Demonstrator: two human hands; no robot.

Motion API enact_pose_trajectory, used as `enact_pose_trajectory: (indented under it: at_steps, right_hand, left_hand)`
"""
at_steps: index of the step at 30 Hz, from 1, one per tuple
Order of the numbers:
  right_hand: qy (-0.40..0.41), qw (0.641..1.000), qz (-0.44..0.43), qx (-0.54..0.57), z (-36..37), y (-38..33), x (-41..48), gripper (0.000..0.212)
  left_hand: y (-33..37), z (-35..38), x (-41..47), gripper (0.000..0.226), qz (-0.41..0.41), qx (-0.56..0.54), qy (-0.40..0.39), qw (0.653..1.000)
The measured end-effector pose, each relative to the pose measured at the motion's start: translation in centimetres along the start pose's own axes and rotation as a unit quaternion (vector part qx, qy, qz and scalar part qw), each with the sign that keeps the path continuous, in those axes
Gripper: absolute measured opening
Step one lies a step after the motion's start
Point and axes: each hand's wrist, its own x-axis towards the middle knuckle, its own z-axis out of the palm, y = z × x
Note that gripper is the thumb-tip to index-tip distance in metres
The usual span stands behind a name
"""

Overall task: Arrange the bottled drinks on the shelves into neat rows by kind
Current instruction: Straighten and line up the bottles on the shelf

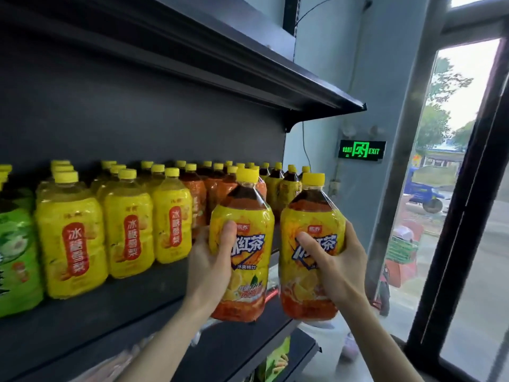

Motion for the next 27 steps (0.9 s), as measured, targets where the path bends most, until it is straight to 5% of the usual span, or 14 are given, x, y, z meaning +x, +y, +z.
enact_pose_trajectory:
  at_steps: [16, 22, 27]
  right_hand:
    - [-0.092, 0.992, 0.019, 0.085, -0.2, 18.7, 19.8, 0.072]
    - [-0.107, 0.987, 0.031, 0.112, -0.8, 24.4, 27.6, 0.061]
    - [-0.150, 0.977, 0.038, 0.144, -0.4, 28.6, 32.3, 0.054]
  left_hand:
    - [-12.6, 16.7, 14.7, 0.047, 0.013, 0.072, 0.105, 0.992]
    - [-16.4, 22.5, 20.1, 0.039, 0.014, 0.088, 0.129, 0.988]
    - [-19.7, 26.1, 23.1, 0.053, 0.027, 0.127, 0.171, 0.977]
